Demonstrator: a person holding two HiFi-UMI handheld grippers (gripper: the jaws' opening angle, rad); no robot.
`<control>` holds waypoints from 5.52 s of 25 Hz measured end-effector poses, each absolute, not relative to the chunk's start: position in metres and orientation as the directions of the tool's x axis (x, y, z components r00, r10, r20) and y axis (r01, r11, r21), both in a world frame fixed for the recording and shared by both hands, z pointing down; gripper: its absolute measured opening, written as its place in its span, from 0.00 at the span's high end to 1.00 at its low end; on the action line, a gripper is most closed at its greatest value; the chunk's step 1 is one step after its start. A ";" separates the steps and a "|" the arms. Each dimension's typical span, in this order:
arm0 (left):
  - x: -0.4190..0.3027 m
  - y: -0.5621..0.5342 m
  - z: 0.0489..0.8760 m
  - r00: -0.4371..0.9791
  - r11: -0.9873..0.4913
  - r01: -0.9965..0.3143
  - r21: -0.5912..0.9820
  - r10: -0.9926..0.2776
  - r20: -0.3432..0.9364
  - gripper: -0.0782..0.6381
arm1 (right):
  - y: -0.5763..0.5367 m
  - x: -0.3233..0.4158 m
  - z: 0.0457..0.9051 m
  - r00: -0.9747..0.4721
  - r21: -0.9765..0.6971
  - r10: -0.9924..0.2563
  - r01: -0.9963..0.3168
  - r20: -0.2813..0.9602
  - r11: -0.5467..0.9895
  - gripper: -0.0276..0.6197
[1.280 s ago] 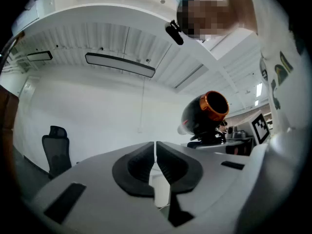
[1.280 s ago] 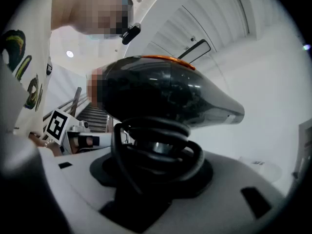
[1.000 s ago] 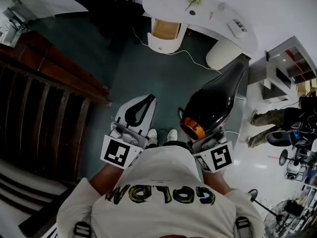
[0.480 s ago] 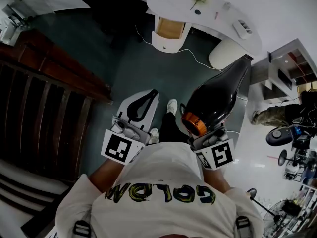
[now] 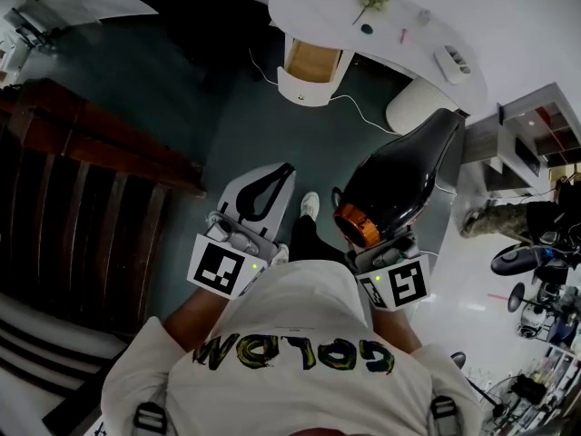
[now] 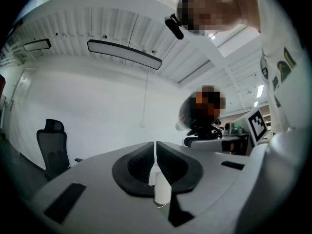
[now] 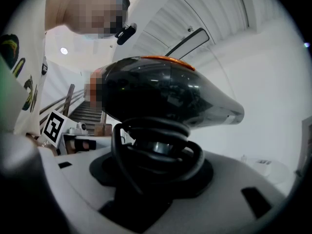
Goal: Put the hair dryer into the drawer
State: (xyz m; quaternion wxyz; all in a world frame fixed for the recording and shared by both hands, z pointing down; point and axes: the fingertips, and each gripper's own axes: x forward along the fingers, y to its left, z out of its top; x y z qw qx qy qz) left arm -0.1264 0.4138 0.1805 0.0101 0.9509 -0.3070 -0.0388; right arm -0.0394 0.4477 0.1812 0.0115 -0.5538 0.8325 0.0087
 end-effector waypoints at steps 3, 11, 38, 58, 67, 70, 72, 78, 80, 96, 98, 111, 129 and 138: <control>-0.112 0.383 0.183 0.804 -0.806 -0.590 0.053 -0.592 -0.054 0.86 | 0.417 -0.024 0.183 -0.394 -0.003 -0.919 -0.919 -0.023 0.394 0.57; -0.056 0.307 0.178 0.789 -0.790 -0.610 0.062 -0.613 -0.050 0.86 | 0.337 0.032 0.181 -0.413 -0.005 -0.910 -0.911 -0.021 0.413 0.57; 0.030 0.156 0.192 0.767 -0.767 -0.638 0.063 -0.641 -0.033 0.86 | 0.182 0.119 0.204 -0.445 -0.030 -0.896 -0.895 0.006 0.444 0.57; -0.040 -0.082 0.197 0.775 -0.770 -0.627 0.118 -0.632 -0.006 0.83 | -0.061 0.043 0.209 -0.479 -0.012 -0.874 -0.877 0.077 0.480 0.57; -0.026 -0.129 0.224 0.829 -0.814 -0.557 0.167 -0.557 0.050 0.77 | -0.093 0.053 0.251 -0.502 -0.020 -0.849 -0.862 0.165 0.506 0.57; -0.020 -0.136 0.238 0.846 -0.829 -0.530 0.179 -0.530 0.052 0.73 | -0.090 0.056 0.280 -0.546 -0.018 -0.804 -0.830 0.237 0.558 0.57; -0.018 -0.138 0.251 0.854 -0.831 -0.517 0.207 -0.516 0.060 0.73 | -0.084 0.055 0.304 -0.583 0.000 -0.755 -0.791 0.300 0.611 0.57; -0.008 -0.133 0.313 0.866 -0.819 -0.499 0.282 -0.481 0.135 0.73 | -0.046 0.048 0.393 -0.676 -0.067 -0.542 -0.654 0.499 0.753 0.57; -0.003 -0.127 0.334 0.870 -0.814 -0.493 0.308 -0.465 0.164 0.73 | -0.031 0.046 0.420 -0.696 -0.123 -0.465 -0.617 0.547 0.777 0.57; -0.020 -0.090 0.502 0.874 -0.734 -0.474 0.487 -0.325 0.361 0.73 | 0.024 0.014 0.581 -0.672 -0.434 0.090 -0.365 0.735 0.824 0.57; -0.023 -0.092 0.513 0.872 -0.727 -0.478 0.493 -0.322 0.369 0.73 | 0.019 0.014 0.593 -0.653 -0.442 0.111 -0.368 0.749 0.818 0.57; -0.017 -0.124 0.553 0.861 -0.742 -0.480 0.467 -0.296 0.414 0.73 | -0.017 0.018 0.635 -0.555 -0.424 0.186 -0.339 0.811 0.840 0.57; 0.006 -0.154 0.606 0.826 -0.810 -0.444 0.382 -0.205 0.525 0.73 | -0.073 0.034 0.701 -0.471 -0.410 0.193 -0.419 0.861 0.810 0.57; 0.003 -0.174 0.643 0.780 -0.844 -0.436 0.313 -0.182 0.598 0.73 | -0.101 0.042 0.735 -0.327 -0.269 0.117 -0.469 0.938 0.841 0.57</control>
